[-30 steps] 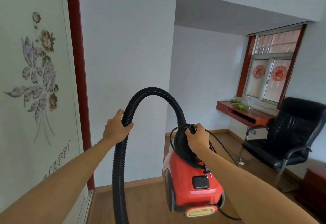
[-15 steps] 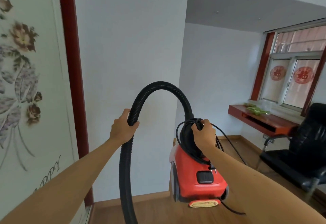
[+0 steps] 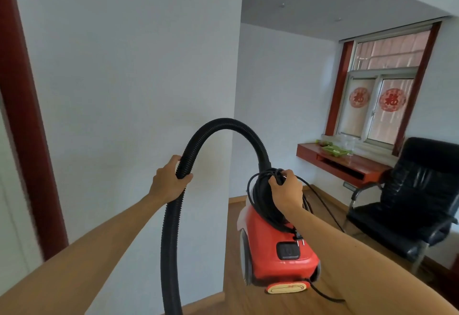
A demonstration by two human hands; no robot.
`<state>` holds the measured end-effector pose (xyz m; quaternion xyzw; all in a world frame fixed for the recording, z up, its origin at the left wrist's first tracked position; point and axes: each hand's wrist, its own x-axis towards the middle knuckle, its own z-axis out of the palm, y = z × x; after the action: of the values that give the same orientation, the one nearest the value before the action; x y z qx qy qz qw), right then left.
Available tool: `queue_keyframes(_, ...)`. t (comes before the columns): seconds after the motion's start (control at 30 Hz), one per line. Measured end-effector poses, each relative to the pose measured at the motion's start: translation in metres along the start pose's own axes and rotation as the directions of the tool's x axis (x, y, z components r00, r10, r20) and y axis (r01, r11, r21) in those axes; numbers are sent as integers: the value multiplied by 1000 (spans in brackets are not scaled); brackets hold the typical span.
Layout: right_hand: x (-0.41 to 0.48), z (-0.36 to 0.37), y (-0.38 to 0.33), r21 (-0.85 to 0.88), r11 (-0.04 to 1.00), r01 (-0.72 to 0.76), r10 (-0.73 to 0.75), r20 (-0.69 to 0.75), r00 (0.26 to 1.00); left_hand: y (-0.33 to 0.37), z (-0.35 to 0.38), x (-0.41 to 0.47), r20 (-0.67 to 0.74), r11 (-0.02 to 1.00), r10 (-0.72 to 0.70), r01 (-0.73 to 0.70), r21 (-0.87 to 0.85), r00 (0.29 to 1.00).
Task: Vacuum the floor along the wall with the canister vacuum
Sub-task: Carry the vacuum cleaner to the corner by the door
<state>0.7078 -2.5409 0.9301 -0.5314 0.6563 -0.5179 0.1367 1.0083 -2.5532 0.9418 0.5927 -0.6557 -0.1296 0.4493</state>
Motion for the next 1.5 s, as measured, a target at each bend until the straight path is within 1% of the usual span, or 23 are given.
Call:
queue_keyframes(0.1, 31, 12, 1, -18, 999, -30, 29, -49, 998, -3, 14, 45, 37, 998, 57, -56, -7, 998)
queue_keyframes(0.27, 83, 23, 19, -66, 993, -98, 91, -111, 990, -1, 61, 102, 111, 987, 159, -158, -18, 981)
queue_keyframes(0.47, 140, 24, 59, -133, 983, -128, 105, -162, 981, -1, 127, 160, 163, 984, 177, -169, -63, 971)
queue_keyframes(0.67, 216, 16, 105, -171, 971, -167, 128, -219, 967, 11, 214, 223, 222, 972, 223, -199, -126, 949)
queue_keyframes(0.9, 329, 2, 157, -184, 962, -203, 157, -235, 959, 41, 328, 302, 238, 967, 209, -164, -195, 948)
queue_keyframes(1.13, 438, -9, 199, -267, 952, -150, 99, -198, 975, 68, 425, 377, 163, 968, 190, -157, -197, 968)
queue_keyframes(1.33, 515, -11, 231, -238, 960, -144, 100, -187, 977, 81, 482, 435, 150, 971, 164, -134, -196, 975)
queue_keyframes(1.5, 577, -1, 271, -201, 964, -176, 138, -188, 972, 87, 544, 484, 170, 975, 166, -137, -174, 971)
